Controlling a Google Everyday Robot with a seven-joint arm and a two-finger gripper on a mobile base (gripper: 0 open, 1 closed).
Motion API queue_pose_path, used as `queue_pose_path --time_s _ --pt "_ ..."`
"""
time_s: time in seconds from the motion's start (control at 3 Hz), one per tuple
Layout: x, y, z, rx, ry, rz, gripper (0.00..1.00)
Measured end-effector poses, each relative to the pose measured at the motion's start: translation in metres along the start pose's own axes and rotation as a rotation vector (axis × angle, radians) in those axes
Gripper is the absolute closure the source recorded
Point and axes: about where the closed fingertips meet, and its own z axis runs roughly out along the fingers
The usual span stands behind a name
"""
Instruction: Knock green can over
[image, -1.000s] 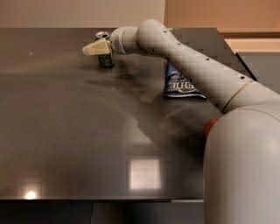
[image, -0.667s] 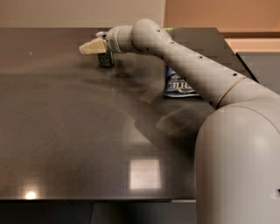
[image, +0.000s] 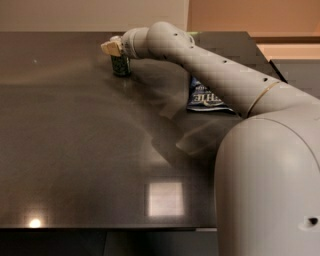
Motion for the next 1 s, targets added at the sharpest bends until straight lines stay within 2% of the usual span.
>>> queue_pose_path --time_s 0.33,0.67,1.0 --pt "-0.006 0.001 -0.009 0.009 -0.006 0.013 0.65" --pt "-0.024 0.010 -0.028 -0.001 -0.002 0.009 0.88" --pt "-0.044 0.025 -0.052 -0.015 0.056 0.001 1.00"
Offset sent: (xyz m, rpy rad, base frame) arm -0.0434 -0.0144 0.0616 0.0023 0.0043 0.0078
